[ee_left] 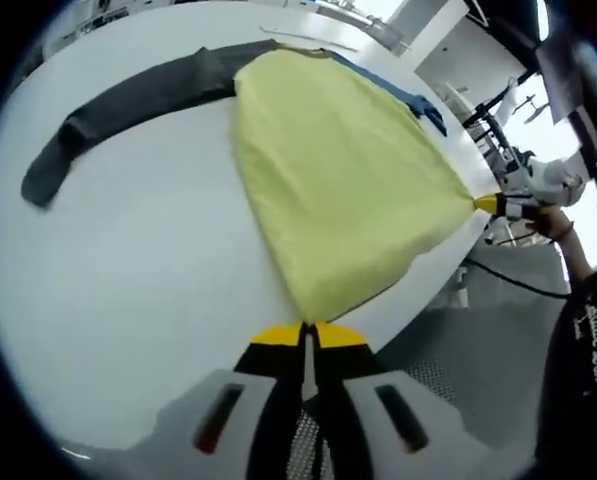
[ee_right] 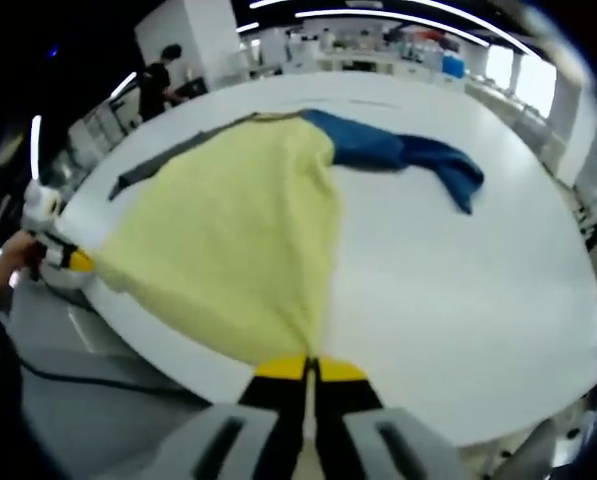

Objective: Fold the garment on the visible template until the final outline fits inside the template.

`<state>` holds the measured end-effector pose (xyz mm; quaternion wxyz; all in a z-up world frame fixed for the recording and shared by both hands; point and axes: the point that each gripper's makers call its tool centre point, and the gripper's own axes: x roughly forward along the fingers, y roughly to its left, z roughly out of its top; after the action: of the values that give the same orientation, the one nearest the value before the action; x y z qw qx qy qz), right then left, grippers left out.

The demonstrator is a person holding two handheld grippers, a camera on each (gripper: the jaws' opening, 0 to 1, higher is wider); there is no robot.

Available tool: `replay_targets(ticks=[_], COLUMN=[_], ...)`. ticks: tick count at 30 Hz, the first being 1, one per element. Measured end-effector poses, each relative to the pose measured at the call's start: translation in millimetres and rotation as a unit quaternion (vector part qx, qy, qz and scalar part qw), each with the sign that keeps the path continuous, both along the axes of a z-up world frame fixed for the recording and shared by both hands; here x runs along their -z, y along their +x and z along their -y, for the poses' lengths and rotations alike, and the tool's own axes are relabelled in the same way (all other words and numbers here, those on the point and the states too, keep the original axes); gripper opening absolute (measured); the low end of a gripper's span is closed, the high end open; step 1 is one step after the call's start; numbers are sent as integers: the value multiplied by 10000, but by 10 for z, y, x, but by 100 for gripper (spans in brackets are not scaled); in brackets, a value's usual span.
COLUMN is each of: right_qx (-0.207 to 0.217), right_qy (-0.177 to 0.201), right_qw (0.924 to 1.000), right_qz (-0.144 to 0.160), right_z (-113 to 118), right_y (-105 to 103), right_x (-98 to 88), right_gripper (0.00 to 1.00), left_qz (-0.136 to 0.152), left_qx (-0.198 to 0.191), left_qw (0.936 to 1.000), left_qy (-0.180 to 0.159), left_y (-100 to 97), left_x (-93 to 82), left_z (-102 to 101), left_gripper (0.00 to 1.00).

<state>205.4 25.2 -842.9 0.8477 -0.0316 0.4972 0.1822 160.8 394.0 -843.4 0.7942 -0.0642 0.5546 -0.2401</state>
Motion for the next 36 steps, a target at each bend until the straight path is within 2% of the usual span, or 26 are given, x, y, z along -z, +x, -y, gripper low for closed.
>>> replay_targets(ticks=[3,7,11,12,13,15,17,18,20,25,26,28,31,36], right_qx=[72,189,280,298,322,358,384,403,439,597,595,634,849,896], right_qy=[113,284,306,317,352,386,390,394,414,472,459,459,709,705], right_qw=[9999,9994,9988,9985,9980,9974,9967,9960,9949,9913,9909,9893,9851,9833], right_qz=[7,89,279,326,406,497,599,690,811,1077,1118,1232,1315,1415], right_z=[-4,11,75,85,88,96,122,143,177,278,295,365,418,482], right_y=[-3,20,100,119,139,175,217,253,311,468,498,598,723,847], right_x=[3,-40,-114,-132,-168,-208,-225,-240,-261,-339,-346,-354,-401,-414], right_gripper=[0,2,18,22,26,32,42,45,51,57,58,62,64,65], left_qz=[68,280,660,874,938,1251,1403,1604,1805,2102,2232,2319,2468,2568], left_qx=[8,66,193,219,225,320,313,284,304,325,344,319,302,365], left_qw=[10000,9996,9975,9958,9952,9916,9895,9864,9830,9770,9741,9721,9685,9657], left_qy=[-8,-50,-150,-156,-158,-119,-175,-202,-174,-153,-144,-149,-167,-143], left_y=[-10,-3,38,81,96,138,170,228,256,296,326,356,411,478], left_x=[-21,-69,-182,-225,-236,-314,-360,-378,-418,-499,-528,-559,-611,-629], left_z=[7,28,97,110,114,135,158,159,166,200,210,217,232,234], left_gripper=[2,16,26,29,31,38,44,48,54,67,70,74,82,89])
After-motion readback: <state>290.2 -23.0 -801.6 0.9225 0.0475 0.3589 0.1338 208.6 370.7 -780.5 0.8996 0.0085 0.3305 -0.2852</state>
